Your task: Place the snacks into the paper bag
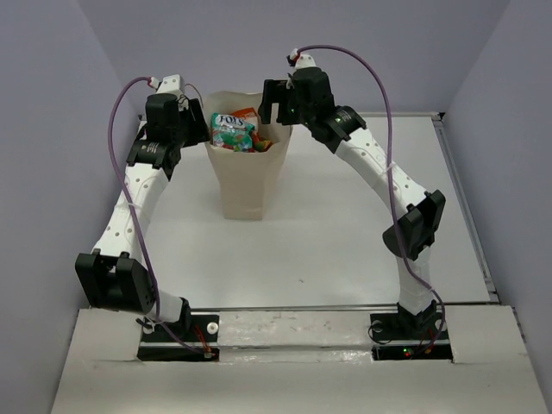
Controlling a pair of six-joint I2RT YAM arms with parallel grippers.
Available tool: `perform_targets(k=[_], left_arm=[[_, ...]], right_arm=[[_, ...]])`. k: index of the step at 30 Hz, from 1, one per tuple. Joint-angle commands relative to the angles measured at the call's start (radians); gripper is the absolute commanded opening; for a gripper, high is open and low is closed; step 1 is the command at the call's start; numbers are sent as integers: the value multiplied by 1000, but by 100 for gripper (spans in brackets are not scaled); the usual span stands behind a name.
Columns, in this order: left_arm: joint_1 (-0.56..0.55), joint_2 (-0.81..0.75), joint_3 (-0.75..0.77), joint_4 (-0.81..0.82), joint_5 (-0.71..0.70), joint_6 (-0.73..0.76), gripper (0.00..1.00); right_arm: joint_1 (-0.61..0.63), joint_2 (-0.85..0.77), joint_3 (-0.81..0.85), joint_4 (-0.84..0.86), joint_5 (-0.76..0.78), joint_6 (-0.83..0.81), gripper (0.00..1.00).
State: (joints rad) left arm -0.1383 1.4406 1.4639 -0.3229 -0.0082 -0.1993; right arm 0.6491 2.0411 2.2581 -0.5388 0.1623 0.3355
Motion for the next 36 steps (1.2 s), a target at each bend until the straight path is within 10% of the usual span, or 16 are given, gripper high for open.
perform_targets(k=[1,9,20,26,36], left_arm=[[-1,-40,47,-7,-12,11,71],[2,-36,98,-30,62,26,99],[6,-25,168,-62,97,17,99],[12,-19,265,-113,86,55,99],[63,-11,487,-179,-148,168,99]], right_arm=[[0,-59,-8,51,26,-21,94],[0,-93,-29,28,83,-39,100],[-9,-153,-42,-13,94,-46,100],[-9,-144,18,-111,-150,-161,100],[-9,-318,75,-1,230,-159,100]])
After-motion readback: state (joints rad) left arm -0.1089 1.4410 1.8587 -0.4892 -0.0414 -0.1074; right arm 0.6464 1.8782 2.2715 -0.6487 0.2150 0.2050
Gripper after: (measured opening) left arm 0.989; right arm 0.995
